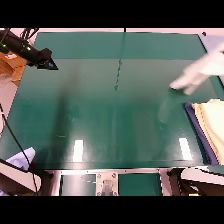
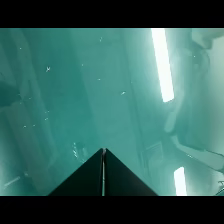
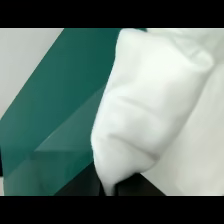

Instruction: Fold the shirts.

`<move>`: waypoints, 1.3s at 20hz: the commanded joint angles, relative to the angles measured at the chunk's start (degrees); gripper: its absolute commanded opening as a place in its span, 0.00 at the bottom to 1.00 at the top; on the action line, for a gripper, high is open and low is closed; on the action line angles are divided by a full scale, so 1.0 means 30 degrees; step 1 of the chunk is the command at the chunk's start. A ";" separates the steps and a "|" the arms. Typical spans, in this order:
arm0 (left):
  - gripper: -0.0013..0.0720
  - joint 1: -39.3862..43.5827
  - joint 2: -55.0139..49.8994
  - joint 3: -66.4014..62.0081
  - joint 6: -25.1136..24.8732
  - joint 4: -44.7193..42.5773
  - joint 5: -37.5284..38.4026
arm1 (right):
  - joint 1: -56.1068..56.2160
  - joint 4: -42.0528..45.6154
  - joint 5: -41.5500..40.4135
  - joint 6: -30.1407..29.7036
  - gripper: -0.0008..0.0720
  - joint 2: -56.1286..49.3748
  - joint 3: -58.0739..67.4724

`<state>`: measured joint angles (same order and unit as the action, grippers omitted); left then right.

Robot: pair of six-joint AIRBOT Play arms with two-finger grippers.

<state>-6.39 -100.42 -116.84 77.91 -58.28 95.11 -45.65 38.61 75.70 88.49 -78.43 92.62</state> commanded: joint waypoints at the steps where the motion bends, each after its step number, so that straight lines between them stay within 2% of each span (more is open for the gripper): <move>1: 0.04 0.0015 0.0015 0.0007 0.0029 0.0007 0.0000 | -0.5122 0.0372 0.2710 0.0168 0.03 0.0532 0.0029; 4: 0.04 0.0058 0.0015 0.0000 0.0058 0.0131 0.0022 | -0.7104 0.1938 0.5049 0.0335 0.03 0.0583 0.0029; 9: 0.04 0.0058 0.0015 0.0007 0.0393 0.0131 0.0219 | -0.7555 1.0142 0.8014 0.2943 0.03 0.1727 0.0022; 12: 0.04 0.0058 0.0015 0.0007 0.0393 0.0138 0.0656 | -0.7555 1.3260 0.9304 0.3665 0.03 0.2047 -0.0503; 17: 0.04 0.0058 0.0015 0.0007 0.0379 0.0138 0.0794 | -0.7555 1.7282 0.8947 0.3956 0.03 0.2470 -0.4408; 21: 0.04 0.0058 0.0015 0.0007 0.0372 0.0138 0.0780 | -0.7555 1.8943 0.5508 0.3359 0.03 0.2470 -0.8029; 22: 0.04 0.0058 0.0015 0.0007 0.0379 0.0138 0.0692 | -0.7555 1.8863 0.4393 0.3373 0.18 0.2463 -0.8684; 23: 0.04 0.0058 0.0015 0.0000 0.0372 0.0160 0.0503 | -0.7548 1.8753 0.3534 0.3395 0.72 0.2455 -0.9187; 24: 0.04 0.0058 0.0015 0.0007 0.0364 0.0160 0.0350 | -0.7497 1.8469 0.3096 0.3446 0.90 0.2412 -0.9311; 26: 0.04 0.0058 0.0022 0.0000 0.0189 0.0481 0.0080 | -0.7002 1.8032 0.2958 0.3446 0.90 0.2390 -0.8735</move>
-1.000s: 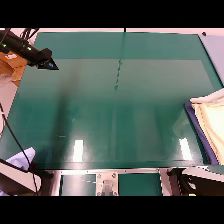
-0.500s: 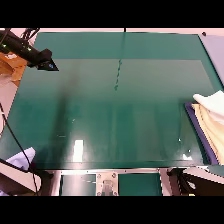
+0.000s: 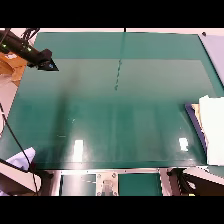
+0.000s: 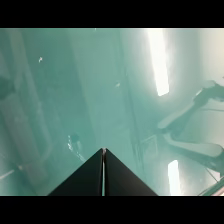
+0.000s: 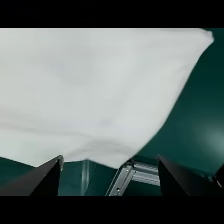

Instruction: Fold the shirts.

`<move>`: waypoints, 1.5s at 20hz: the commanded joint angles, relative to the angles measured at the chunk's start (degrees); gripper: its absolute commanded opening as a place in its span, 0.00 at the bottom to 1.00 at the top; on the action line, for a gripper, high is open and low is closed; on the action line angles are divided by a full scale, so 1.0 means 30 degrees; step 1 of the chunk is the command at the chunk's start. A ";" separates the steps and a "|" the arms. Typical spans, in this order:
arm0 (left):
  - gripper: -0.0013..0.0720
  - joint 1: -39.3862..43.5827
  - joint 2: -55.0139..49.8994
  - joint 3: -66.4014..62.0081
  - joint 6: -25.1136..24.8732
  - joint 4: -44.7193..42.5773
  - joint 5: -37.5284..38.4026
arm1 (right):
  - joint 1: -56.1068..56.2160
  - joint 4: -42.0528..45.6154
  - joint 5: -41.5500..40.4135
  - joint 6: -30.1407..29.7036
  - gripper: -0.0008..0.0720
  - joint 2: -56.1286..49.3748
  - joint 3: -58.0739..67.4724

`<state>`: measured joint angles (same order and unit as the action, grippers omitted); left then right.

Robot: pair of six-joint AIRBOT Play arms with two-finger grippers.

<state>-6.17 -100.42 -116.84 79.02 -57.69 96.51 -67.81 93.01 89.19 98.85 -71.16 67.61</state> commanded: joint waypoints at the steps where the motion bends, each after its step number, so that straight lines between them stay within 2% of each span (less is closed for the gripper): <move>1: 0.04 -0.0015 0.0022 0.0000 -0.0226 0.0685 -0.0459 | 0.0896 -0.0423 -0.1537 -0.0007 0.90 -0.0036 0.0211; 2: 0.04 -0.0015 0.0036 -0.0007 -0.0226 0.1093 -0.0525 | 0.1596 -0.1035 -0.1552 -0.0007 0.84 -0.0036 0.0911; 3: 0.04 -0.0015 0.0036 -0.0044 -0.0211 0.1479 -0.0503 | 0.2477 -0.1916 -0.1596 -0.0015 0.53 -0.0036 0.1479; 4: 0.04 -0.0015 0.0044 -0.0044 -0.0168 0.1814 -0.0488 | 0.3636 -0.3089 -0.1785 -0.0022 0.03 -0.0036 0.1974; 7: 0.04 0.0226 0.0488 -0.0015 0.0233 0.1865 -0.0270 | 0.7868 -0.5923 -0.2528 -0.0678 0.03 -0.0036 0.2565; 11: 0.04 0.1763 0.2739 0.1304 0.1195 -0.0758 -0.0342 | 1.4440 -0.6018 -0.2936 -0.0670 0.03 -0.0029 0.1880; 14: 0.04 0.3271 0.5945 0.6222 0.1632 -0.1741 -0.1049 | 1.8731 -0.6543 -0.3708 -0.0947 0.03 0.0051 -0.0029; 18: 0.04 0.4925 1.1154 1.5300 0.3177 -0.2441 -0.4481 | 2.3467 -0.6994 -0.5603 -0.1690 0.03 0.0262 -0.2419; 22: 0.04 0.5122 1.3974 2.0079 0.4167 -0.2703 -0.5705 | 2.5871 -0.7023 -0.7286 -0.2113 0.03 0.0262 -0.2790; 30: 0.04 0.5122 1.4083 2.0298 0.4153 -0.2637 -0.5960 | 2.6818 -0.7009 -0.7242 -0.2106 0.03 0.0255 -0.2798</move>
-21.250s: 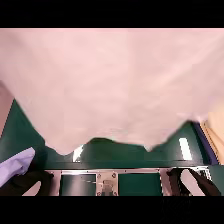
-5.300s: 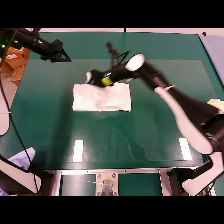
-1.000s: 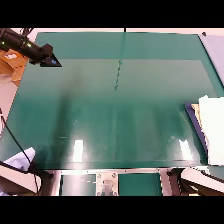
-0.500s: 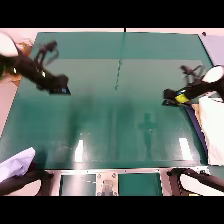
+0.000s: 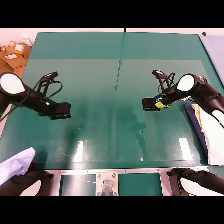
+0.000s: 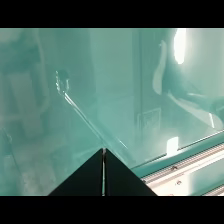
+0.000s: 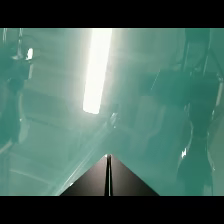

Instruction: Fold the shirts.

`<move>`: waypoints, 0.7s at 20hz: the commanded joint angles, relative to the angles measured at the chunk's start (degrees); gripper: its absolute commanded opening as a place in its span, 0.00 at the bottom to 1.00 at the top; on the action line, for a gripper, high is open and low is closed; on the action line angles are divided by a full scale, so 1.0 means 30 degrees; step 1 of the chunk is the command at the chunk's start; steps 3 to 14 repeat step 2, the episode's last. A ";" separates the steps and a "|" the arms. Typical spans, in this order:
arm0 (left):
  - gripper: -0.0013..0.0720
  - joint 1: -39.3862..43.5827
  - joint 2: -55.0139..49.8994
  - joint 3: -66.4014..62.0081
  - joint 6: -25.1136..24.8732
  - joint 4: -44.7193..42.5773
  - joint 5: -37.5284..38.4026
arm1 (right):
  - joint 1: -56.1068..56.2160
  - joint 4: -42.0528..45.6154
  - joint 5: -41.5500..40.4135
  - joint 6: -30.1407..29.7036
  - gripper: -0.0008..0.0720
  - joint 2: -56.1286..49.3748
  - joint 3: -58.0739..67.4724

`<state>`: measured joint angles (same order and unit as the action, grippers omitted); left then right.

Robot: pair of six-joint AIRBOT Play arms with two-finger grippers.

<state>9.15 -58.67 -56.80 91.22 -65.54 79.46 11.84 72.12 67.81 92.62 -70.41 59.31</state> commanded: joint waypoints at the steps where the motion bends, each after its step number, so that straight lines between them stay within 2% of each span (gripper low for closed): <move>1: 0.04 0.0015 0.0168 0.0284 0.0087 -0.0022 -0.0153 | 0.0270 -0.0044 -0.0117 -0.0036 0.03 0.0007 -0.0029; 14: 0.04 0.0015 0.0168 0.0284 0.0087 -0.0022 0.0007 | 0.0277 -0.0044 -0.0117 -0.0036 0.03 0.0007 -0.0029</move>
